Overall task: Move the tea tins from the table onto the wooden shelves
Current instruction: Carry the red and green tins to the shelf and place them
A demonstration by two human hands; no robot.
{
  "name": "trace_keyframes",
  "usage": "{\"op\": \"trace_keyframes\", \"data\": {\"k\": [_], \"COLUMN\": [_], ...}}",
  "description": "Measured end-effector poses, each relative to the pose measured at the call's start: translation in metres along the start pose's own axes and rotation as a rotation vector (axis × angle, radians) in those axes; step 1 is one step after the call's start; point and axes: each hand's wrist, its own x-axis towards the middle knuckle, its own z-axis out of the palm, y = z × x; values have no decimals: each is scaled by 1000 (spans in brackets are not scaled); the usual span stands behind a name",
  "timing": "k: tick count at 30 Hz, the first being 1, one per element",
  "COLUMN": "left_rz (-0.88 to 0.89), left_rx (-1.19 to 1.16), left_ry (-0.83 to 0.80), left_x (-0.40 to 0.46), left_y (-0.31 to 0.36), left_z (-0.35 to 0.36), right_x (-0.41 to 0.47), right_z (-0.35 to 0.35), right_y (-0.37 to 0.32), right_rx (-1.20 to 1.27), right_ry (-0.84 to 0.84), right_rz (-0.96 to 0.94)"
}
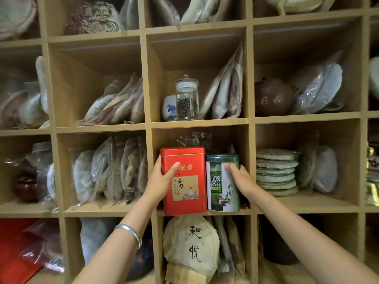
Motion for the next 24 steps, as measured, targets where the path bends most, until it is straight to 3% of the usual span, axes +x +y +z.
{"op": "trace_keyframes", "data": {"k": [4,7,11,13,15,18,24], "left_rz": [-107,-95,209,445,545,463,436], "left_rx": [407,686,873,920,1004,1197,1327], "left_ry": [-109,-19,203,182,104,-42,-230], "left_x": [12,10,1,-1,2,11,27], "left_y": [22,40,50,55,62,72,67], "left_z": [-24,-36,-39,-34,-26,-12,-4], "right_x": [-16,-27,-41,-48,-47,-35,-10], "right_z": [3,3,-5,-9,-13,-12,-5], "right_y": [6,10,-1,-14,-34,-61,-74], "right_rx": [-469,-710,-952,-1042,-1097,-1266,-1569], "right_ry": [23,80,212,350,399,286,106], "right_rz": [95,9,-158,-348,-551,-710,-682]}}
